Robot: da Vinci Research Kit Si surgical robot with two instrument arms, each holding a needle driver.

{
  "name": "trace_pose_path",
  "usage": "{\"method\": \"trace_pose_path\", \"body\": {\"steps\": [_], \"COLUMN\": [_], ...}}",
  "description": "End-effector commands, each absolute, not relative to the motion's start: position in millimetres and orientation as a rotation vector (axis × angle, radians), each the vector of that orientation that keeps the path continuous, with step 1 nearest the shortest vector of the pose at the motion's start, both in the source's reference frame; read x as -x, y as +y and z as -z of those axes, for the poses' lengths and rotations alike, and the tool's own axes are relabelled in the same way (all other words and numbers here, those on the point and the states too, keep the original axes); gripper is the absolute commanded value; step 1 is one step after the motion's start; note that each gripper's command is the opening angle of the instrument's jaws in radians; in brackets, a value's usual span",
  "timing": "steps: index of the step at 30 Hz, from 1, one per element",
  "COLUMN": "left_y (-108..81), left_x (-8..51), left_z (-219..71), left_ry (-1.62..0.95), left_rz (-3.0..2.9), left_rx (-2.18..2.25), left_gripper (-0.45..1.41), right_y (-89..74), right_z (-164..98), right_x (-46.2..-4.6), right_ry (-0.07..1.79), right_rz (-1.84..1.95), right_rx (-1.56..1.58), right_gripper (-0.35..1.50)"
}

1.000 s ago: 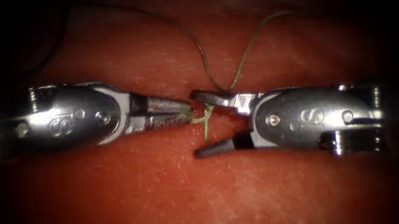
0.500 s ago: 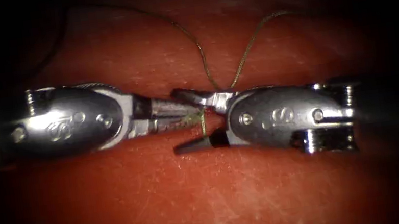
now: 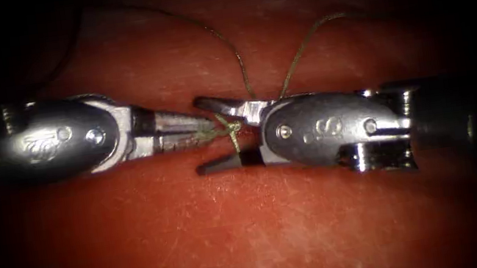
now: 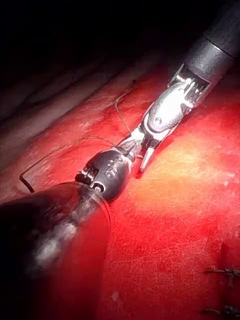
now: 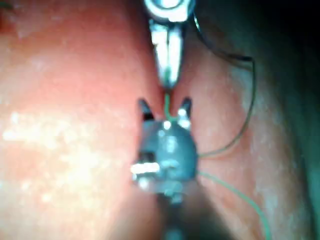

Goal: Wound Closure

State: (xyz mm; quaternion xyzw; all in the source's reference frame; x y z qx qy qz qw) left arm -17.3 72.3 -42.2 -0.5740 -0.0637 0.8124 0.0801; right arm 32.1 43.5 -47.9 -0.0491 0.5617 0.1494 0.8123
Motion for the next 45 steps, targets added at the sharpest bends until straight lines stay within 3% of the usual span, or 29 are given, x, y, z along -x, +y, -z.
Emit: {"method": "trace_pose_path", "body": {"steps": [1,5,10,14,26,32,45], "left_y": [72.2,71.9,71.8,71.1,71.0,71.0,71.0], "left_x": [17.8,17.9,17.1,17.6,17.7,17.5,17.5], "left_z": [41.5,41.5,41.2,40.5,40.2,40.3,40.3], "left_ry": [-0.191,-0.189,-0.179,-0.164,-0.161,-0.163,-0.163], "left_rz": [-2.43,-2.43,-2.435,-2.442,-2.444,-2.444,-2.444], "left_rx": [1.717,1.716,1.71,1.704,1.703,1.705,1.705], "left_gripper": [-0.35,-0.35,-0.35,-0.35,-0.35,-0.35,-0.35], "right_y": [43.6,43.6,43.3,44.1,44.4,44.0,44.0], "right_z": [47.4,47.4,49.1,50.0,50.3,51.1,51.1], "right_x": [-32.9,-32.6,-27.2,-25.4,-25.6,-22.6,-22.6], "right_ry": [1.204,1.207,1.213,1.216,1.225,1.222,1.222], "right_rz": [-0.321,-0.317,-0.316,-0.32,-0.327,-0.327,-0.327], "right_rx": [0.107,0.104,0.093,0.081,0.086,0.084,0.084], "right_gripper": [1.41,1.41,1.38,1.36,1.38,1.38,1.38]}}
